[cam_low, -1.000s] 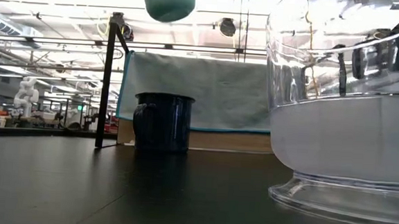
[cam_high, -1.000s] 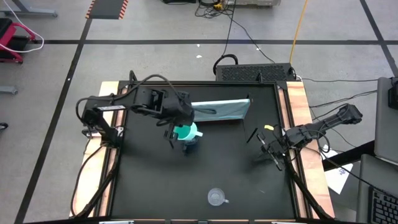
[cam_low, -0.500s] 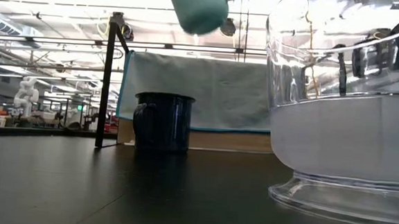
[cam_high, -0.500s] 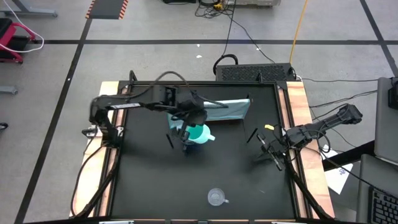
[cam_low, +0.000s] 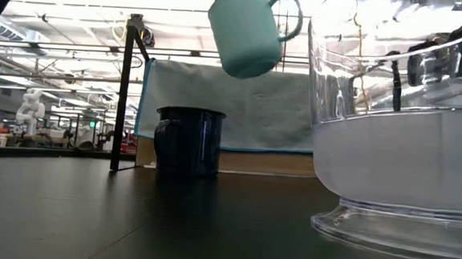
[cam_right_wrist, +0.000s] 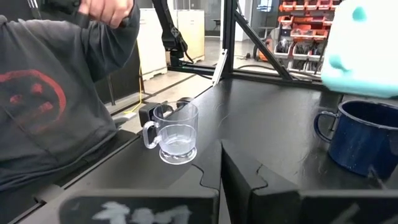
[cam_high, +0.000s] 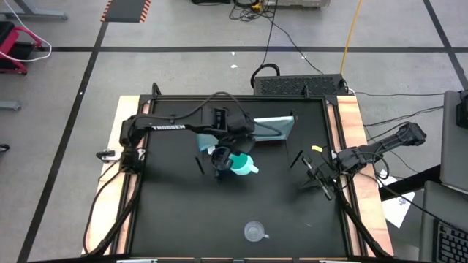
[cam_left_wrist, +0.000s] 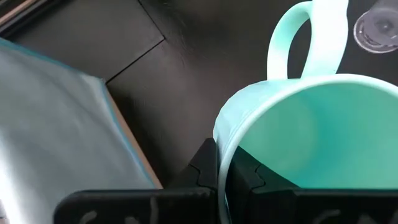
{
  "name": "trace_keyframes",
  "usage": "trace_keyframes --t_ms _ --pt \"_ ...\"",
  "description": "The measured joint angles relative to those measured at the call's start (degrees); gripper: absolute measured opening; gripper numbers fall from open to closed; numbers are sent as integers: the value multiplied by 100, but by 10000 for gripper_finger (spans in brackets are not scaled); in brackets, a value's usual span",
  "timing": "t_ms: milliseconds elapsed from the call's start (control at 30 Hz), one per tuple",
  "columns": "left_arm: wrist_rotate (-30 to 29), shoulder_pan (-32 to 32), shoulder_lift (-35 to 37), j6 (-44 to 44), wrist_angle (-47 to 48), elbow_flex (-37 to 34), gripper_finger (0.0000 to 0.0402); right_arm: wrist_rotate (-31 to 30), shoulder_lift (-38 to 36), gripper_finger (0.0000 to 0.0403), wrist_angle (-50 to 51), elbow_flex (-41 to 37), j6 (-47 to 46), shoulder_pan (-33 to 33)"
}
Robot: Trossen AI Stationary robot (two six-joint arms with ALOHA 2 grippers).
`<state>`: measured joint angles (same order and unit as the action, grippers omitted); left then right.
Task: Stack small to large cups/mugs on shelf
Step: Move the light blue mug to the center of the table
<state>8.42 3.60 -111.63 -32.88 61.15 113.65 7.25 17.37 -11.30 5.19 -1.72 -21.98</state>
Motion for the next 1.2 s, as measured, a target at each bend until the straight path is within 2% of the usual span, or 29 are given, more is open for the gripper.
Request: trace_keyframes --t_ms 100,233,533,967,1200 --pt "333 -45 -119 -51 -173 2 6 -2 0 0 -5 0 27 0" --pt "399 -156 -357 -114 -192 4 6 -2 2 0 -5 0 29 0" --pt "379 -302 -837 -137 -223 4 6 -3 9 0 4 0 46 0" --pt "339 -389 -1079 -154 -566 9 6 -4 9 0 41 0 43 1" --pt "94 -492 -1207 -147 -551 4 6 -4 9 0 41 0 29 2"
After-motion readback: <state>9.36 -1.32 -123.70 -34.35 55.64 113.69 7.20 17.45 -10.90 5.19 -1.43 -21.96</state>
